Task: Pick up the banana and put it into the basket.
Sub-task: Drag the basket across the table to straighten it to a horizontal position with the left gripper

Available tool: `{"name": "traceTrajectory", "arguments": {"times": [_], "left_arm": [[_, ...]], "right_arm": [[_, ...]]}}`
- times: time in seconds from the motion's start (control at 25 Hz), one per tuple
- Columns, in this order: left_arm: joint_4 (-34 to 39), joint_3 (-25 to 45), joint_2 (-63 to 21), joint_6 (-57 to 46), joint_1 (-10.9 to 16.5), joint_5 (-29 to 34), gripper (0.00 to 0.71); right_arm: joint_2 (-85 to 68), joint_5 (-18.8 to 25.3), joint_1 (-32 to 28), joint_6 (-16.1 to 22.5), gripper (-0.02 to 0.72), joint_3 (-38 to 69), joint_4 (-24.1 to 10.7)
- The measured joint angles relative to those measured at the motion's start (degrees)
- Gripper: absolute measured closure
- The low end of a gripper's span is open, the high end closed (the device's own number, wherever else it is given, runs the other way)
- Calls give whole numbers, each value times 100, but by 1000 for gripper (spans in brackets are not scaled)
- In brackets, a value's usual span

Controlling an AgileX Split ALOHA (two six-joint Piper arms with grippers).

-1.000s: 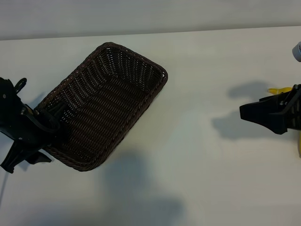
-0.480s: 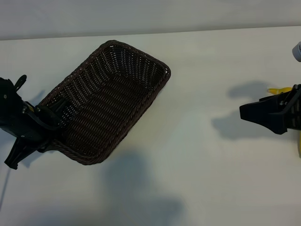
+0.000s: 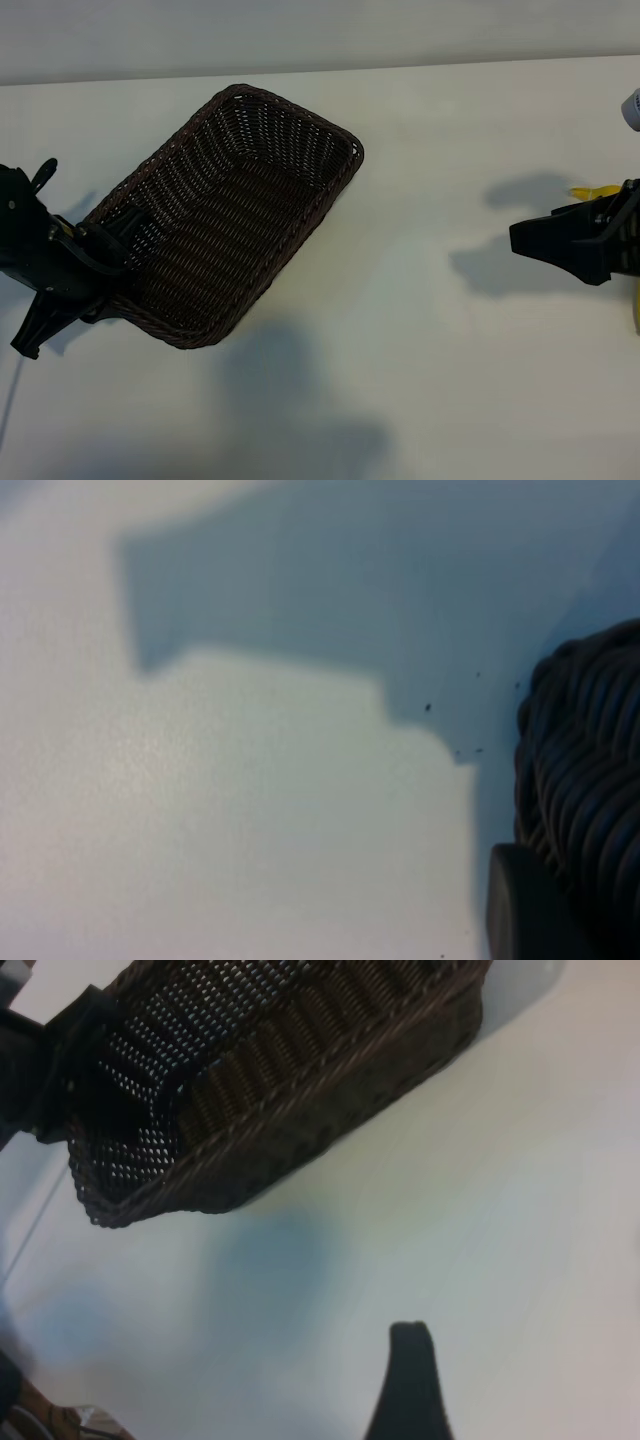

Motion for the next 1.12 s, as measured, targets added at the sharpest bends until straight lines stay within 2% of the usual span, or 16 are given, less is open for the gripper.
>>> {"name": "traceTrajectory", "arguments": {"times": [0.56,0.88,1.12], "left_arm": [[-113,-168,-444,543,0,210,542],[-499,-727,-449,1712,0,386,543],[-578,-1209,-439,2799,0,764,543]], "right_arm": [[0,0,0,0,135,0,0],[0,0,0,0,135,0,0],[0,0,0,0,135,0,0]]}}
